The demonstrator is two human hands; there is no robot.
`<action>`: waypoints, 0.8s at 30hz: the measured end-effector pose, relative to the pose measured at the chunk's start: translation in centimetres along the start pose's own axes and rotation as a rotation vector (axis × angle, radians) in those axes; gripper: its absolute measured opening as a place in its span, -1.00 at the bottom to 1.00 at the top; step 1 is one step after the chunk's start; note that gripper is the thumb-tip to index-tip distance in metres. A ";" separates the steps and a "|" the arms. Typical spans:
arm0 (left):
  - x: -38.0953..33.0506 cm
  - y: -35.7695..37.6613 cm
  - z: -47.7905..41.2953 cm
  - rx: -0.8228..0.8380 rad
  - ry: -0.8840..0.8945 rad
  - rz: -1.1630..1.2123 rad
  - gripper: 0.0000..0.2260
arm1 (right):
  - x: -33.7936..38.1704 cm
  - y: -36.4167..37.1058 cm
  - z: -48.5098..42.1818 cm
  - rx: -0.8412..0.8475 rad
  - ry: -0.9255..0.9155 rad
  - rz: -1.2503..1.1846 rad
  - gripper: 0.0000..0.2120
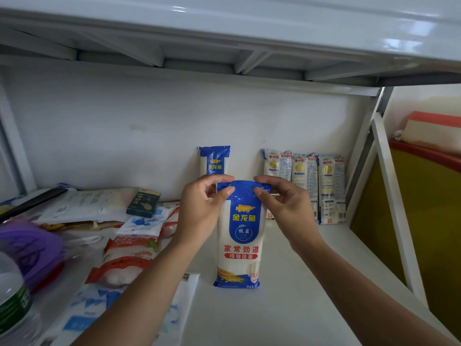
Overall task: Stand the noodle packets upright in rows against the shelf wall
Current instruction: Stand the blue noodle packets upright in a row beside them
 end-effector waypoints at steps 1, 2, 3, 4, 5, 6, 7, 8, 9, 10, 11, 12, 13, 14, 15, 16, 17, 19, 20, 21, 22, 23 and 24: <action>0.0 -0.1 0.0 -0.006 0.003 -0.018 -0.84 | 0.0 0.0 0.0 0.001 0.005 0.010 -0.83; -0.1 -0.1 -0.1 -0.011 0.012 -0.040 -0.85 | 0.0 -0.1 -0.1 0.002 0.008 0.019 -0.83; -0.1 -0.1 -0.1 -0.017 0.024 -0.064 -0.86 | 0.1 -0.1 -0.1 0.001 0.008 0.027 -0.83; -0.1 -0.1 -0.1 -0.024 0.039 -0.087 -0.87 | 0.2 -0.1 -0.1 -0.001 0.002 0.039 -0.84; -0.1 -0.1 -0.1 -0.033 0.058 -0.111 -0.88 | 0.3 -0.2 -0.2 -0.001 -0.009 0.056 -0.86; -0.1 0.0 -0.1 -0.042 0.078 -0.135 -0.89 | 0.3 -0.2 -0.2 -0.001 -0.022 0.076 -0.87; -0.1 0.0 -0.1 -0.051 0.097 -0.155 -0.91 | 0.3 -0.2 -0.2 0.000 -0.033 0.091 -0.87; 0.0 0.1 -0.1 -0.062 0.112 -0.175 -0.91 | 0.4 -0.2 -0.2 0.004 -0.044 0.103 -0.88; 0.0 0.1 -0.1 -0.073 0.125 -0.195 -0.91 | 0.4 -0.2 -0.2 0.006 -0.055 0.114 -0.87; 0.1 0.2 -0.1 -0.086 0.143 -0.220 -0.89 | 0.3 -0.2 -0.2 0.010 -0.065 0.124 -0.87; 0.2 0.2 -0.2 -0.102 0.172 -0.251 -0.87 | 0.3 -0.2 -0.2 0.014 -0.072 0.130 -0.88; 0.2 0.3 -0.2 -0.121 0.214 -0.290 -0.87 | 0.3 -0.2 -0.2 0.017 -0.075 0.133 -0.89; 0.1 0.2 -0.3 -0.136 0.255 -0.326 -0.88 | 0.3 -0.3 -0.3 0.021 -0.078 0.141 -0.90; 0.0 0.2 -0.4 -0.144 0.282 -0.347 -0.89 | 0.2 -0.3 -0.3 0.022 -0.082 0.159 -0.92; -0.1 0.1 -0.3 -0.143 0.289 -0.355 -0.89 | 0.2 -0.4 -0.3 0.023 -0.085 0.180 -0.94; -0.2 0.0 -0.3 -0.139 0.280 -0.357 -0.88 | 0.2 -0.4 -0.2 0.025 -0.087 0.199 -0.96; -0.2 -0.2 -0.2 -0.136 0.266 -0.354 -0.87 | 0.3 -0.5 -0.2 0.024 -0.087 0.212 -0.98; -0.3 -0.5 -0.1 -0.136 0.240 -0.341 -0.87 | 0.4 -0.6 -0.1 0.022 -0.090 0.229 -0.89; -0.3 -0.6 -0.1 -0.129 0.225 -0.328 -0.88 | 0.5 -0.7 -0.1 0.016 -0.081 0.229 -0.84; -0.3 -0.7 -0.1 -0.119 0.206 -0.311 -0.90 | 0.6 -0.7 -0.2 0.009 -0.070 0.226 -0.81; -0.4 -0.7 -0.1 -0.108 0.186 -0.292 -0.94 | 0.6 -0.8 -0.3 0.001 -0.060 0.225 -0.80; -0.4 -0.7 -0.1 -0.099 0.166 -0.278 -0.96 | 0.6 -0.9 -0.4 -0.009 -0.053 0.224 -0.81; -0.5 -0.6 -0.1 -0.094 0.150 -0.271 -0.96 | 0.6 -0.9 -0.5 -0.020 -0.046 0.219 -0.83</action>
Point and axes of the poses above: each hand's wrist, its own z-axis away from the middle knuckle, its own y-axis out of the palm, x = y × z, the point moved 1 cm from there along -z, towards the middle knuckle, and after that the axes turned 8 degrees about -z, right-handed, at the moved point
